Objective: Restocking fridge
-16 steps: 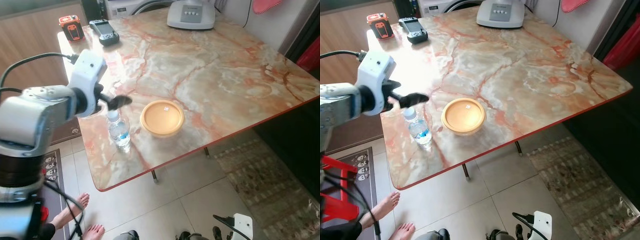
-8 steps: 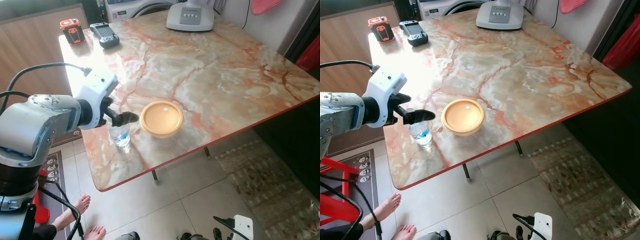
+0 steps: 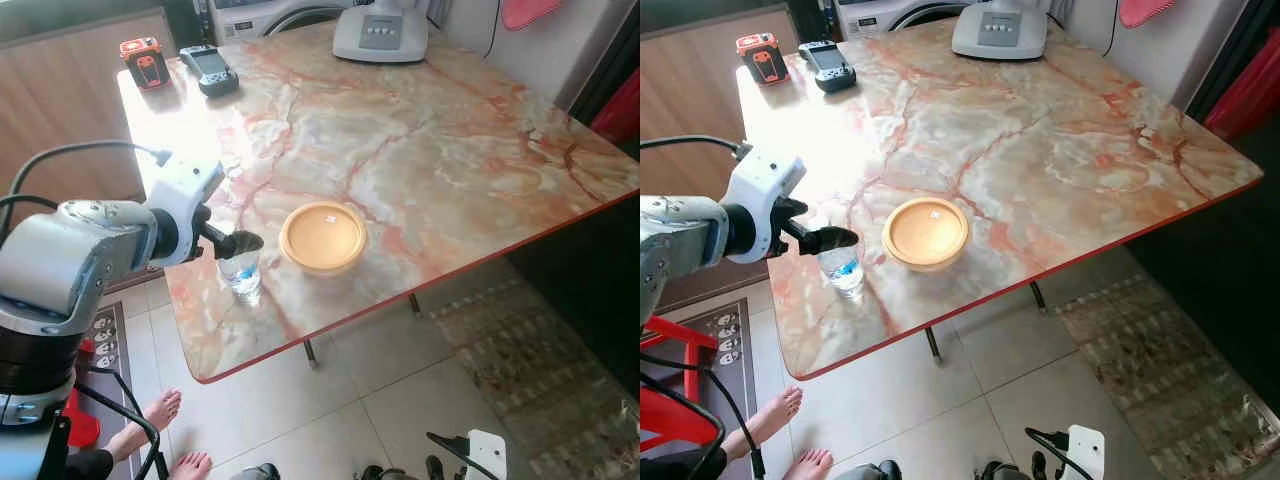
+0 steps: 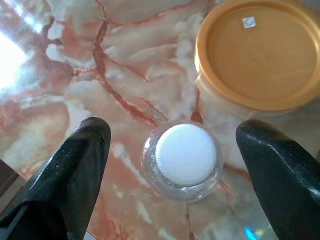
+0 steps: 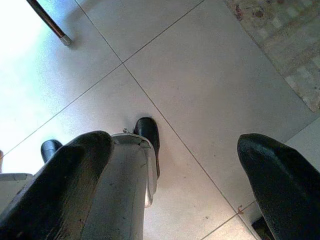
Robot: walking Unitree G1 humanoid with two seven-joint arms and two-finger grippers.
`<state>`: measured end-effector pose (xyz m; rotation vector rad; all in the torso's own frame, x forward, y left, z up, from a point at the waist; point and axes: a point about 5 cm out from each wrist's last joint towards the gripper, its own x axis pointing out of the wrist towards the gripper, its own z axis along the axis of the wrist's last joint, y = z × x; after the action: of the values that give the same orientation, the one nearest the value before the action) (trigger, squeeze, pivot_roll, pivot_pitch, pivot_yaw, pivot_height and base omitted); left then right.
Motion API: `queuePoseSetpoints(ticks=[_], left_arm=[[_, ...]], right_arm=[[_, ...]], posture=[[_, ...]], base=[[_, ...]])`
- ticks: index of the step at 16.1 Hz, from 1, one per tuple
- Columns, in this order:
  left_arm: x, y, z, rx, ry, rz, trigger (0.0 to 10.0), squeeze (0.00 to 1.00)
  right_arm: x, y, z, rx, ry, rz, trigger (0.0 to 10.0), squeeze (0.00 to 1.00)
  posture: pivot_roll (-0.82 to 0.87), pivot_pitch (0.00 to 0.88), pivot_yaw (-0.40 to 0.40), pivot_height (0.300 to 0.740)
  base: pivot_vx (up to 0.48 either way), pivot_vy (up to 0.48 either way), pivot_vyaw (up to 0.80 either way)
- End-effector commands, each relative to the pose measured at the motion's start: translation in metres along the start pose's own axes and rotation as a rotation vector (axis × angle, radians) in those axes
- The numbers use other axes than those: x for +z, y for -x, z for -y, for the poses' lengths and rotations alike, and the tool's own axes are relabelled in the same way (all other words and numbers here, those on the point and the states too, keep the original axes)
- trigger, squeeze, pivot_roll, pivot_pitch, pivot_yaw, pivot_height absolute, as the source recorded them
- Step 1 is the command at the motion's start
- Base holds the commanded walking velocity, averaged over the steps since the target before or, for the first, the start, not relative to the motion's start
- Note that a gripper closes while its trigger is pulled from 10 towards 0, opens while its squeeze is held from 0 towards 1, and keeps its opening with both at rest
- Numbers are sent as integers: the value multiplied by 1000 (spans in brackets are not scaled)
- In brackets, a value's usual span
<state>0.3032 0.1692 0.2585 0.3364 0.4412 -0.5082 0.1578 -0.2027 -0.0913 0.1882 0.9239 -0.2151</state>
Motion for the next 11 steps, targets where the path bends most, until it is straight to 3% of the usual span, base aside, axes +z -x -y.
queuePoseSetpoints(ticks=[1,3,4,5,11], left_arm=[[-2,1,-5,38,5,5,9765,0],[-3,1,-8,51,15,8,6392,0],[-5,0,-7,49,17,6,2784,0],[-6,-1,-7,49,18,4,0,0],[-6,-2,-5,41,26,17,0,0]], right_arm=[[-8,2,3,-6,-5,-24,10000,0],[-5,1,3,-4,-1,-17,10000,0],[-5,1,3,-4,-1,-15,10000,0],[-5,1,3,-4,-2,-14,10000,0],[-4,1,3,-3,1,-14,10000,0]], posture=[[45,172,13,740],[46,175,10,740],[47,175,9,740],[44,175,7,740],[41,175,4,740]], base=[[0,0,0],[0,0,0],[0,0,0],[0,0,0],[0,0,0]])
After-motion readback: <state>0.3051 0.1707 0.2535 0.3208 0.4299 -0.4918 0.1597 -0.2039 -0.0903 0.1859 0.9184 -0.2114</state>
